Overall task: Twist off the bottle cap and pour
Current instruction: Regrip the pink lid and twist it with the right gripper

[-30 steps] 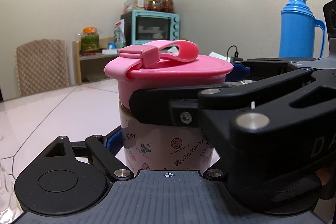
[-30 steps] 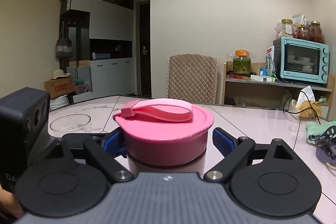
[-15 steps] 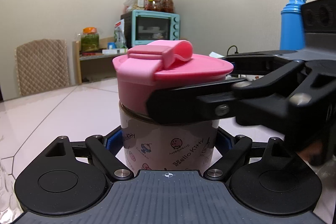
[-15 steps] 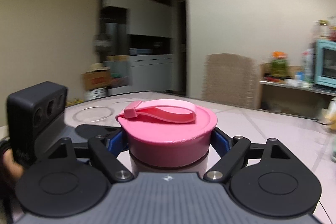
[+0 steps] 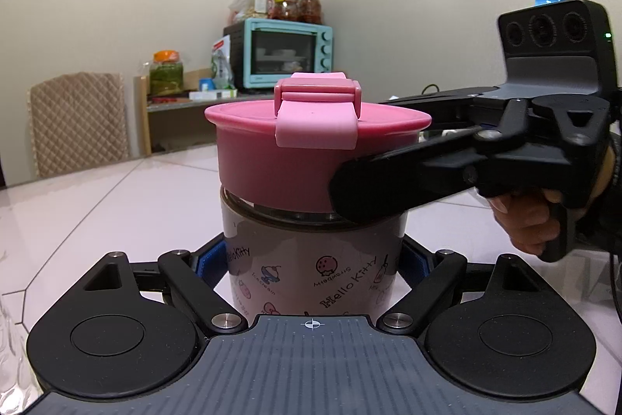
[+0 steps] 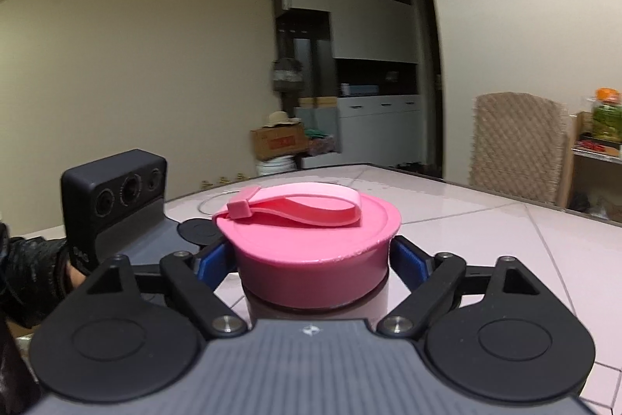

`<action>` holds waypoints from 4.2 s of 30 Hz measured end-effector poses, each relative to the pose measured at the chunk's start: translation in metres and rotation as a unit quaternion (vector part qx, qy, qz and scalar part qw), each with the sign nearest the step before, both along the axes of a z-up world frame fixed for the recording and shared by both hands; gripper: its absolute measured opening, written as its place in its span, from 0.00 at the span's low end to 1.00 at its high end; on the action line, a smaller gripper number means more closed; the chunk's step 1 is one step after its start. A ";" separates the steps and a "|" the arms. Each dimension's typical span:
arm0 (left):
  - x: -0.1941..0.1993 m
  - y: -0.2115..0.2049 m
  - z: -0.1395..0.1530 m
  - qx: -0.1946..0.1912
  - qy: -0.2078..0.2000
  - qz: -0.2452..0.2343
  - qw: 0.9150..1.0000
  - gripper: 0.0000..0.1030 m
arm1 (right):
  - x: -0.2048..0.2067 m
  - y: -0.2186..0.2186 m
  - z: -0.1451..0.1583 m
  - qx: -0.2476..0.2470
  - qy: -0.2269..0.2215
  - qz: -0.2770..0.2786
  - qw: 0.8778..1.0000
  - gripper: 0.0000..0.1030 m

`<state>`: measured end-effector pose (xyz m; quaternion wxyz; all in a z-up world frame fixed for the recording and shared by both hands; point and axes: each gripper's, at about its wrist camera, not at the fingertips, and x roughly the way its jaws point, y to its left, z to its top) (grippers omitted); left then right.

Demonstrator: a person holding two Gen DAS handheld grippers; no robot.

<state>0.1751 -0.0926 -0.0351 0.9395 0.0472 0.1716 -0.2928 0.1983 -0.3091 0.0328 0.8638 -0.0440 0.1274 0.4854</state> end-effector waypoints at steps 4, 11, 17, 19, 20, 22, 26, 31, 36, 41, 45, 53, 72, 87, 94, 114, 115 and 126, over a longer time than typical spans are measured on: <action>0.000 0.000 0.000 0.000 0.000 0.000 1.000 0.87 | -0.020 0.004 0.004 -0.001 -0.014 -0.061 0.998 0.94; -0.001 0.000 0.000 0.000 0.000 0.000 1.000 0.87 | -0.051 0.032 0.002 -0.013 -0.034 -0.150 0.988 0.94; 0.000 0.000 0.000 0.000 0.000 0.000 1.000 0.88 | -0.058 0.056 -0.006 -0.004 -0.043 -0.210 0.977 0.92; 0.000 0.000 0.000 0.000 0.000 0.000 1.000 0.88 | -0.058 0.058 -0.009 -0.004 -0.042 -0.224 0.974 0.91; 0.000 0.000 0.000 0.000 0.000 0.000 1.000 0.88 | -0.057 0.059 -0.010 -0.003 -0.041 -0.231 0.972 0.89; 0.000 0.000 0.000 0.000 0.000 0.000 1.000 0.88 | -0.056 0.058 -0.011 -0.001 -0.038 -0.243 0.969 0.89; -0.001 0.000 0.000 0.000 0.000 0.000 1.000 0.88 | -0.053 0.061 -0.013 0.001 -0.035 -0.261 0.965 0.89; 0.000 0.000 0.000 0.000 0.000 0.000 1.000 0.88 | -0.054 0.061 -0.015 0.003 -0.035 -0.264 0.964 0.87; 0.000 0.000 0.000 0.000 0.000 0.000 1.000 0.88 | -0.055 0.063 -0.016 -0.005 -0.043 -0.251 0.967 0.83; 0.001 0.000 0.000 0.000 0.000 0.000 1.000 0.87 | -0.046 0.048 -0.014 -0.012 -0.050 -0.187 0.981 0.83; 0.001 0.000 -0.001 0.000 0.000 0.000 1.000 0.88 | -0.026 0.024 -0.013 -0.001 -0.038 -0.094 0.995 0.83; 0.000 0.001 -0.001 -0.001 0.000 0.000 1.000 0.87 | 0.001 0.001 -0.008 0.002 -0.035 0.026 0.999 0.83; 0.000 0.001 0.000 -0.001 0.000 0.000 1.000 0.87 | -0.052 0.032 -0.001 -0.019 -0.050 -0.145 0.988 0.94; 0.000 0.001 0.001 -0.001 0.000 0.000 1.000 0.88 | -0.053 0.061 -0.011 -0.013 -0.050 -0.257 0.965 0.90; 0.001 0.001 0.001 -0.001 0.000 0.000 1.000 0.88 | -0.054 0.061 -0.017 -0.007 -0.048 -0.262 0.964 0.83; 0.001 0.002 0.001 -0.001 0.001 0.000 1.000 0.87 | -0.002 -0.005 -0.011 0.008 -0.034 0.014 0.999 0.83; 0.001 0.002 0.001 -0.001 0.001 0.000 1.000 0.87 | -0.003 -0.004 -0.011 0.008 -0.032 0.009 0.999 0.84; 0.001 0.002 0.002 -0.001 0.001 -0.001 1.000 0.87 | -0.041 0.006 -0.005 0.010 -0.046 -0.100 0.994 0.93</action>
